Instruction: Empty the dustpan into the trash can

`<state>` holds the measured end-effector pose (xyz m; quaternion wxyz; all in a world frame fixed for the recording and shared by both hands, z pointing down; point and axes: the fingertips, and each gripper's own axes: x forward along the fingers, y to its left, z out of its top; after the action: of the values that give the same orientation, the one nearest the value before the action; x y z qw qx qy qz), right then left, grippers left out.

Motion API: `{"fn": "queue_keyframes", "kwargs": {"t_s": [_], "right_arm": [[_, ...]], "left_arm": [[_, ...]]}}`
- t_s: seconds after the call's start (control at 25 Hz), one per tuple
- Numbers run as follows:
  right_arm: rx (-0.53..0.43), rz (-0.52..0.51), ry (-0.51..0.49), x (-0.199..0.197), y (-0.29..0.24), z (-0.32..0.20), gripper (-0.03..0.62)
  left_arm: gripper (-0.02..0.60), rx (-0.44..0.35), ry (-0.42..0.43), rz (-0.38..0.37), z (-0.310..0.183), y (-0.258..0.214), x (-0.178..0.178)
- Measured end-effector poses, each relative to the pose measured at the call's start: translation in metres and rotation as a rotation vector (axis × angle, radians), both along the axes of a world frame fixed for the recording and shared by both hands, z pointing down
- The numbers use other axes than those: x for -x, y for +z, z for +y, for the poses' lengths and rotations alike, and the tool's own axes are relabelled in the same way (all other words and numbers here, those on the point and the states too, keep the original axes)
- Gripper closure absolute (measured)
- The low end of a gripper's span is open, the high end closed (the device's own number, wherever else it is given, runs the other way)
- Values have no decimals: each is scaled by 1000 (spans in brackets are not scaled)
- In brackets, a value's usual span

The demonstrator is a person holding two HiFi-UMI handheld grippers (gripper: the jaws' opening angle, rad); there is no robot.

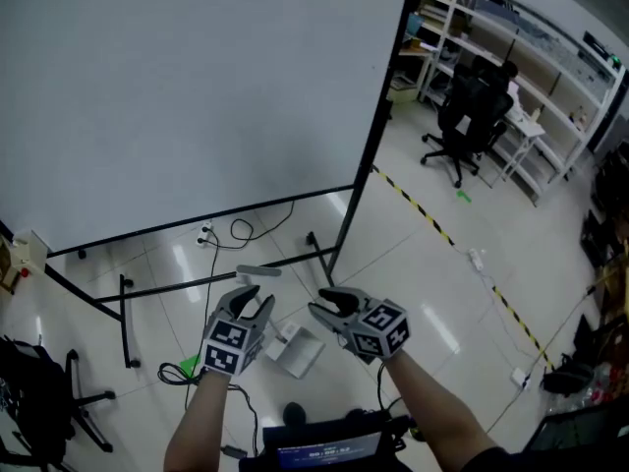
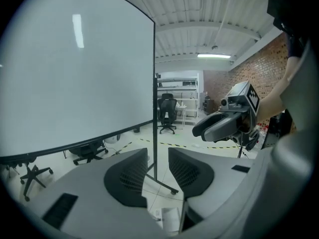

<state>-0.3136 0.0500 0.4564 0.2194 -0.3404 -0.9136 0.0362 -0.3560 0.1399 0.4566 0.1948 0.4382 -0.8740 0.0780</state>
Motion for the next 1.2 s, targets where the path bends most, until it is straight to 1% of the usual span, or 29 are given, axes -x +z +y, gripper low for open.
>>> {"fn": "queue_keyframes", "kwargs": {"t_s": [0.2,0.36,0.56,0.64,0.72,0.84,1.0,1.2], "right_arm": [[6,-43,-3,-10,-26,-11,414],[15,-106,6,-4,-56,-14,414],[31,-160,-3,-8,-86,-13,416],[32,-176,-9,-9,-96,-14,416],[40,-176,-18,-10,-101,-16,416],[68,-163,-29,-19,-106,-24,416],[69,-154,-13,-26,-113,-40,416],[65,-162,-39,-46,-118,-58,416]], "left_arm": [[448,-22,49,-75,-22,-43,-9],[449,-45,86,-144,-34,-81,-8],[454,-66,124,-201,-49,-112,-19],[454,-77,128,-232,-54,-126,-21],[460,-100,108,-258,-57,-140,-21],[460,-132,98,-261,-66,-155,-27],[460,-116,127,-284,-86,-164,-44],[460,-114,129,-270,-110,-163,-60]]}}
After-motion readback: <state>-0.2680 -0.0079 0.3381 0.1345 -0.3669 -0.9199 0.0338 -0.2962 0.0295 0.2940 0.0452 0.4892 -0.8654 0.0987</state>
